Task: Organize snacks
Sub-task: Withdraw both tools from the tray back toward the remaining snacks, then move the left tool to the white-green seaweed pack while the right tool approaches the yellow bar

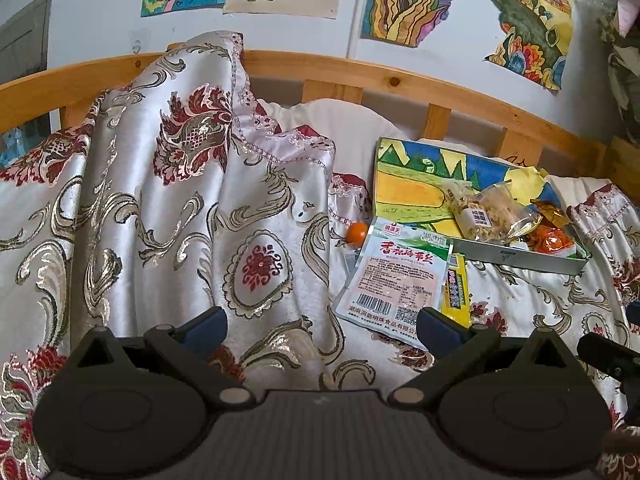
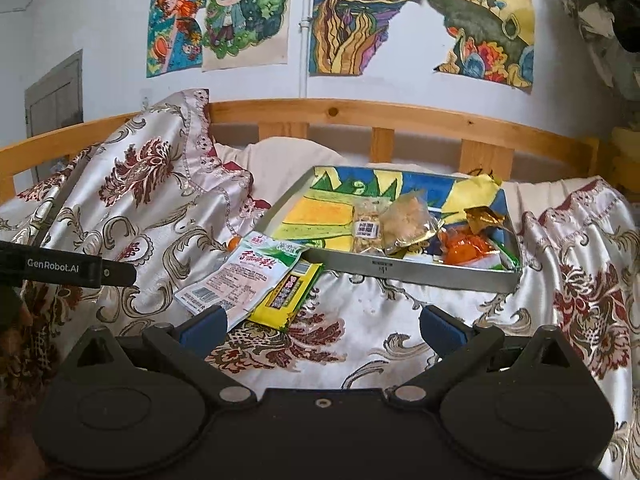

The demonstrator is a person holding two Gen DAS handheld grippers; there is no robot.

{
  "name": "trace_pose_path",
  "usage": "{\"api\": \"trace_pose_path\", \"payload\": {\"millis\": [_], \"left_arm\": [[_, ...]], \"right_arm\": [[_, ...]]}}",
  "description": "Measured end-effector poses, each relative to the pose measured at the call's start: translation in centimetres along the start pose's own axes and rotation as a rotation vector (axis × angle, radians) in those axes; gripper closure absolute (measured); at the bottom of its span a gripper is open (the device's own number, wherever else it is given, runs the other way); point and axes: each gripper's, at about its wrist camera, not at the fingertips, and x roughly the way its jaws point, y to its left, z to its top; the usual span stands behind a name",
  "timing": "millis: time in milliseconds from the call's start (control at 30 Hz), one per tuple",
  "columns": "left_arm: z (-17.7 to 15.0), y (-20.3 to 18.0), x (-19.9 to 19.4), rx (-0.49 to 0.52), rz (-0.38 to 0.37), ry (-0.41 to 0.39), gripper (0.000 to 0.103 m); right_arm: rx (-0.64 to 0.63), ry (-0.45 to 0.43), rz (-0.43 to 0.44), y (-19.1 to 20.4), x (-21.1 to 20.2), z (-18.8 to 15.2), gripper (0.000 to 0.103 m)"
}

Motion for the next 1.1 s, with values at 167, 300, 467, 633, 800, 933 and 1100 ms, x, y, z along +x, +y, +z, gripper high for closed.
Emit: {"api": "trace_pose_path", "payload": {"millis": [167, 300, 467, 633, 800, 933, 1100], "left_arm": [[0.4, 0.3, -0.2, 0.010, -0.001, 0.004, 0.001], [1.2, 0.2, -0.4, 0.038, 0.005, 0.004, 0.001], [2.4, -0.7, -0.5, 0.100, 0.008, -0.014, 0.001], [3.2, -2.0, 0.2, 0.140, 0.002, -0.009, 0.000], [3.6, -3.2, 1.9, 0.160, 0.006, 0.037, 0.000], [3.9, -3.9, 3.1, 0.153, 0.027, 0.066, 0.000], [4.7, -4.6, 4.8, 0.161, 0.038, 0.099, 0.001]], "right_arm": [[0.005, 0.019, -0.012, 0.8, 0.0, 0.7, 0.001], [0.032, 0.043, -0.016, 1.5, 0.5, 1.3, 0.001], [0.034, 0.042, -0.006, 2.7, 1.3, 1.8, 0.001], [-0.003, 0.045, 0.008, 2.9, 2.5, 1.8, 0.001], [-0.012, 0.067, 0.026, 1.7, 3.9, 2.2, 0.001], [-0.043, 0.064, 0.051, 0.8, 5.1, 3.0, 0.001], [-0.047, 0.063, 0.064, -0.4, 6.9, 3.5, 0.001]]}}
